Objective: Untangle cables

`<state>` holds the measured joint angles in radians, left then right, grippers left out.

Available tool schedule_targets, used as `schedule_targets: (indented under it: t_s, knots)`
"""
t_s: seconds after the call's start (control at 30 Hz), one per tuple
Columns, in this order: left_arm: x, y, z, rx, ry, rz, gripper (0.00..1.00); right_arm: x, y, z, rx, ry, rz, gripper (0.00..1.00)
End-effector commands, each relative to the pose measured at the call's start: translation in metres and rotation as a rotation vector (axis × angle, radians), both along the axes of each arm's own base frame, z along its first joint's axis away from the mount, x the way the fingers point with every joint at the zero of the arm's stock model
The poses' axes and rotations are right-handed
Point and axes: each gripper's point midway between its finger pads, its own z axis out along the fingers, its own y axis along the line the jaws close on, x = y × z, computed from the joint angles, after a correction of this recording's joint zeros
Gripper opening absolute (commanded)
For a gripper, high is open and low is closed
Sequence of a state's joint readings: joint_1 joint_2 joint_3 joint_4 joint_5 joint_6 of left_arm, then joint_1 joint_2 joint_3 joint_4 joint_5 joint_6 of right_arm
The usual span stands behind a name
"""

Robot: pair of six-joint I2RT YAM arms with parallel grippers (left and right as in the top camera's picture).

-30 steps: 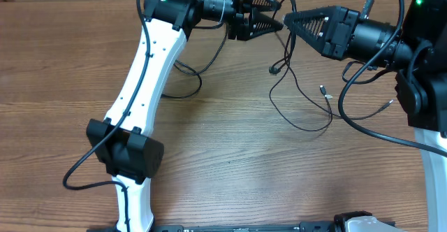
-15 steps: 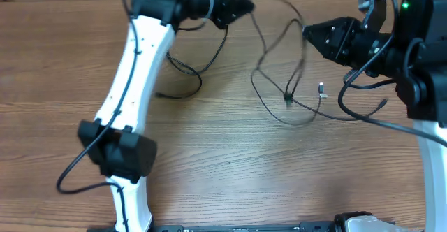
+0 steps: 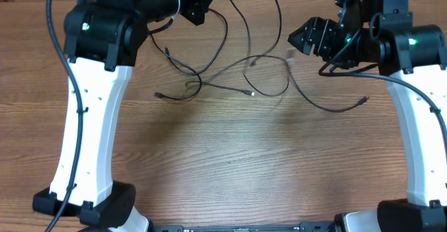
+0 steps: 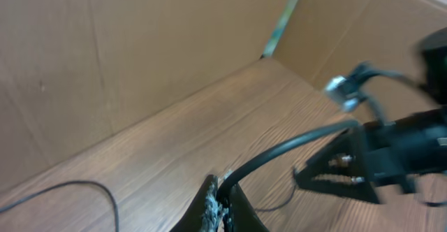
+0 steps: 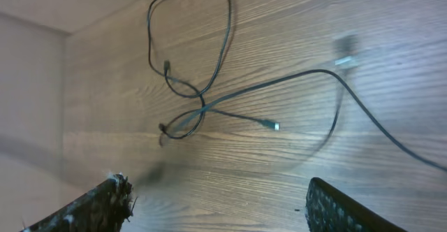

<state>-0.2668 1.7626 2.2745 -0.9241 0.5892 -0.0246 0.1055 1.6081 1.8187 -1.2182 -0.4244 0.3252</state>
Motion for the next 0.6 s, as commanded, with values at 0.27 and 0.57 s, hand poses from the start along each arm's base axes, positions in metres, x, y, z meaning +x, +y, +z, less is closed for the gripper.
schedule_targets:
  t_s: [0.27, 0.57]
  knots:
    - [-0.042, 0.016, 0.101, -0.137, -0.260, 0.051, 0.04, 0.005, 0.008, -0.012, 0.014, 0.020, 0.061, 0.78]
    - [-0.088, 0.029, 0.182, -0.319, -0.448, 0.056, 0.04, 0.012, -0.012, -0.016, -0.006, 0.025, 0.002, 0.79]
